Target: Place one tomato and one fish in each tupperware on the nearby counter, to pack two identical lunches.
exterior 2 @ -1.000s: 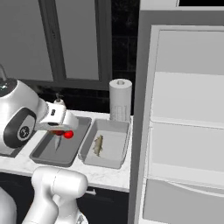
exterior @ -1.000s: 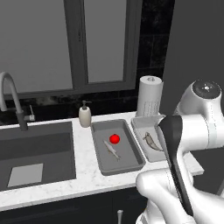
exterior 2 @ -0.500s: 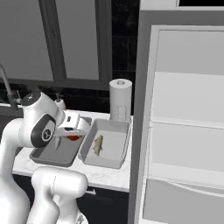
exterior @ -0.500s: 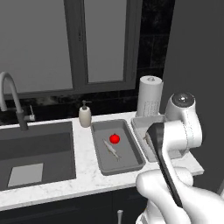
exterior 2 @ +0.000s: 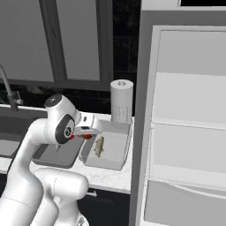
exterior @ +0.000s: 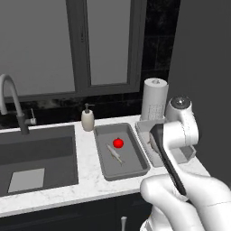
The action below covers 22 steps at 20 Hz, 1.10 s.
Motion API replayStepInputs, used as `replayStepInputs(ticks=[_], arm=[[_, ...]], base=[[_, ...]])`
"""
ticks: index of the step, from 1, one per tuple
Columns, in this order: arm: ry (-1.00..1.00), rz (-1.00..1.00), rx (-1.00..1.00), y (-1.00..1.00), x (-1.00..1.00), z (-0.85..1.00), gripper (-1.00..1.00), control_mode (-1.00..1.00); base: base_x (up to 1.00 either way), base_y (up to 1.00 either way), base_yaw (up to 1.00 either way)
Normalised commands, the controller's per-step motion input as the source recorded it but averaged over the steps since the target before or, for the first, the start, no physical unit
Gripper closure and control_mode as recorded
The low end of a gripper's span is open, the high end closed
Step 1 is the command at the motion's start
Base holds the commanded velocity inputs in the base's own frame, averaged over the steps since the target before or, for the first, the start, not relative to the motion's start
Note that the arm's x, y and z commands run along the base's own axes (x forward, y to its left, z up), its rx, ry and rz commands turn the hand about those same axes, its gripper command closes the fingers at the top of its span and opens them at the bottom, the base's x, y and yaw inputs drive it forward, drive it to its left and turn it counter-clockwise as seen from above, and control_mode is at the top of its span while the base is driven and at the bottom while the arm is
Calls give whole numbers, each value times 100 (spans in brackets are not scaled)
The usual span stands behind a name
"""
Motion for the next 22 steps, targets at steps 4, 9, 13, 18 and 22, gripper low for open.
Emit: replayStepInputs(ticks=[4, 9, 13, 18, 22], arm=[[1, 0, 0, -11, 53, -58, 100, -100], [6, 0, 0, -2, 47, -56, 100, -100], [5, 0, 0, -3, 36, -55, 100, -100], [1, 0, 0, -8, 21, -46, 100, -100], [2, 0, 0, -1, 27, -40, 100, -100]], base=[[0, 0, 0], [0, 0, 0], [0, 0, 0], [0, 0, 0], [0, 0, 0]])
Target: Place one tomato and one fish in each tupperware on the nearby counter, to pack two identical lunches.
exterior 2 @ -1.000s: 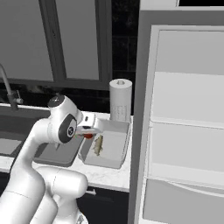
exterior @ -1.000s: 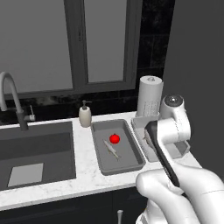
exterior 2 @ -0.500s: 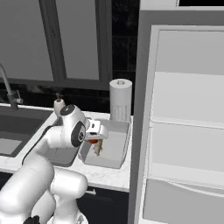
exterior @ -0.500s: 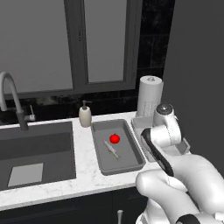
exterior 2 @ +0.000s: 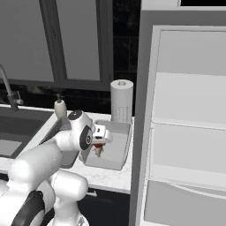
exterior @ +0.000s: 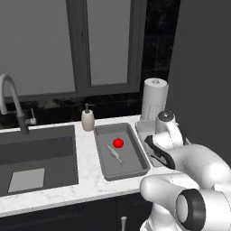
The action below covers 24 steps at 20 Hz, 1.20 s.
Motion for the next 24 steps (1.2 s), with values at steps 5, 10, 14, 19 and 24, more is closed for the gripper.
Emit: replayStepInputs(ticks=[5, 10, 14, 19, 24], arm=[[3, 0, 0, 0, 23, -37, 100, -100], [3, 0, 0, 0, 14, -35, 100, -100], [1, 0, 0, 0, 0, -23, -100, -100], [-4, 0, 0, 4, -13, 4, -100, -100], [-11, 0, -1, 7, -30, 25, -100, -100]], base=[[0, 0, 0], [0, 0, 0], [0, 0, 0], [0, 0, 0], [0, 0, 0]])
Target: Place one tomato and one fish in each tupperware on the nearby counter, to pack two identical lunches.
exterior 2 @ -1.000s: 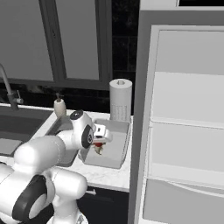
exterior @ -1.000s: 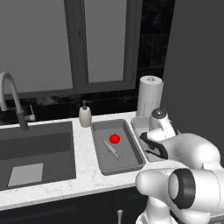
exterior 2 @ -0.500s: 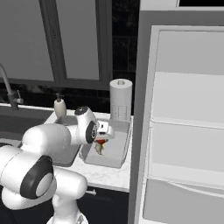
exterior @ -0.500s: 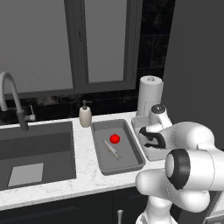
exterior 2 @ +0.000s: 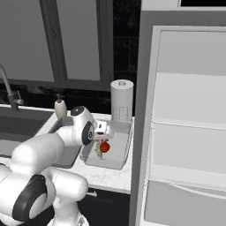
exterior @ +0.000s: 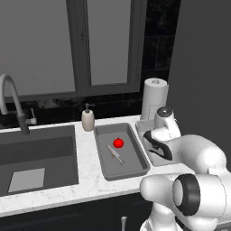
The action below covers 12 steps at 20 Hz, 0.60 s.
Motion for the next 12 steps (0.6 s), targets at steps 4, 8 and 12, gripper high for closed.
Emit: replayStepInputs(ticks=[4, 8, 12], arm=[[-18, 0, -2, 9, -56, 52, -100, -100], [-1, 0, 0, 53, -69, 73, -100, -100], [-3, 0, 0, 48, -80, 92, -100, -100]], base=[[0, 0, 0], [0, 0, 0], [0, 0, 0]])
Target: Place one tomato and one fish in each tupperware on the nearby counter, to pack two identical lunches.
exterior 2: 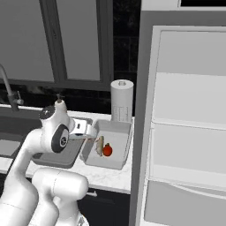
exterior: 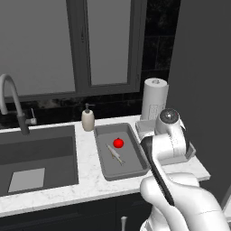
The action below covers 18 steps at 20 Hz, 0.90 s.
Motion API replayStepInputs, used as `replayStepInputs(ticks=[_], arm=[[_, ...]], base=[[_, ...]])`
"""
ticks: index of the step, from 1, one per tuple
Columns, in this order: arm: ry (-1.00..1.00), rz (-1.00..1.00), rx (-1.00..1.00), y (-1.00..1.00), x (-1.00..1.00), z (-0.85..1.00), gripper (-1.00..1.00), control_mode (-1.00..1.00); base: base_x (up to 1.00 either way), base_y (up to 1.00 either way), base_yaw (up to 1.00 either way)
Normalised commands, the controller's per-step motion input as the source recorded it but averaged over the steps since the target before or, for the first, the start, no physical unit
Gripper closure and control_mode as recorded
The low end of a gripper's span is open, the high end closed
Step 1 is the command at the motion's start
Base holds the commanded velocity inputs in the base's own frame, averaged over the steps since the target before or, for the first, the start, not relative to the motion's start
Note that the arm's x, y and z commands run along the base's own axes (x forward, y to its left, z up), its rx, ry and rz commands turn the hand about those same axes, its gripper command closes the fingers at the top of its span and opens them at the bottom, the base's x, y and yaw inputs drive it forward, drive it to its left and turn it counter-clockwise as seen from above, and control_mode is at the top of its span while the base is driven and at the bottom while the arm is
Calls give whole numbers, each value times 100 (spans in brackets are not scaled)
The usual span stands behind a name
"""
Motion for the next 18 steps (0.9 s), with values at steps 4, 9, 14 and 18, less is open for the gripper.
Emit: replayStepInputs(ticks=[4, 9, 14, 18], arm=[[-1, -1, -2, 6, -98, 100, -100, -100], [0, 0, 0, 0, -100, 100, -100, -100], [-1, 0, 23, 11, -100, 97, -100, -100], [-26, 0, 18, 51, -82, 83, -100, -100]], base=[[0, 0, 0], [0, 0, 0], [0, 0, 0], [0, 0, 0]])
